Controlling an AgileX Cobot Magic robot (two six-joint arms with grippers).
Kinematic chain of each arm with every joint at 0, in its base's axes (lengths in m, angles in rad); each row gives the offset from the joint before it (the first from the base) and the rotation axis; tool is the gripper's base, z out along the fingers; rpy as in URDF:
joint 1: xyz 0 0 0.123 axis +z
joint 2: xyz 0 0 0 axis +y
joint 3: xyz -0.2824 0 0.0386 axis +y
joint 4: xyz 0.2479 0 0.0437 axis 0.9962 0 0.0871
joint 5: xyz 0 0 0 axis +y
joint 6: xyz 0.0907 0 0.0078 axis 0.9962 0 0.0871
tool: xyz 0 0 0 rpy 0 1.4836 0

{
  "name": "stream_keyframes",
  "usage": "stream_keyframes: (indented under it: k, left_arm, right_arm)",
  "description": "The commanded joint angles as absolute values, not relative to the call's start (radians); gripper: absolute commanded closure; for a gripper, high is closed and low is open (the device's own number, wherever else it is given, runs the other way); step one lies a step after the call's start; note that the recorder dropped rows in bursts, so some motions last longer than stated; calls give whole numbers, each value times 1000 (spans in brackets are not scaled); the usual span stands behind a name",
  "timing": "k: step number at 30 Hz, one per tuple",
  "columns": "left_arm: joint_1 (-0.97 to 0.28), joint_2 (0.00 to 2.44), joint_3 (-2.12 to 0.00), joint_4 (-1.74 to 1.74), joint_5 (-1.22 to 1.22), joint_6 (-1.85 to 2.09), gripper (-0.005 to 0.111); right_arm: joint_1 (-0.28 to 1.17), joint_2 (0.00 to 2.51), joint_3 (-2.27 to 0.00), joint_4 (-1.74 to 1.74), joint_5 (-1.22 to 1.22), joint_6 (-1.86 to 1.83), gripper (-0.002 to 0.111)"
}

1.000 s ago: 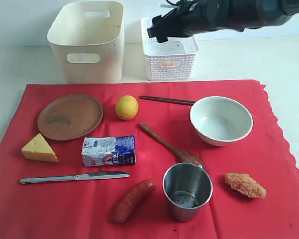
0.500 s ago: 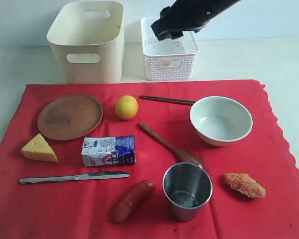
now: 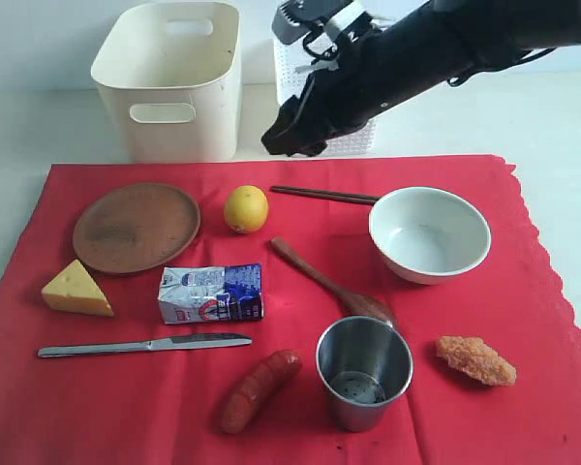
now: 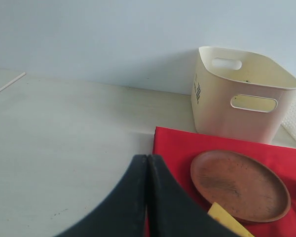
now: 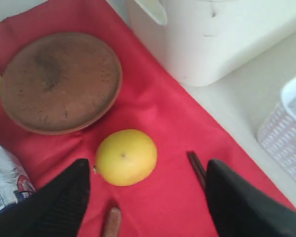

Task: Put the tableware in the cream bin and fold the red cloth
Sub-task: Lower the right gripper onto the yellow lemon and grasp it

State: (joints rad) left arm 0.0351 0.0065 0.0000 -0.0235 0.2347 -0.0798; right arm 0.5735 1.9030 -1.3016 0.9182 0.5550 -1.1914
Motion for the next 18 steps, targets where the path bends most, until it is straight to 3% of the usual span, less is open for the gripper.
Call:
stream_keyframes:
  k: [1,9,18]
  left_arm:
    - [37,0,0,-28,223,-83,105]
    - [37,0,0,-28,223,-83,105]
    - [37,0,0,-28,223,-83,105]
  right_arm:
    - [644,1941,-1295,895,523,-1239,27]
    - [738,2055,-1295,874,337,-1266,15]
    - [744,2149,-1295,887,227,-1364,14]
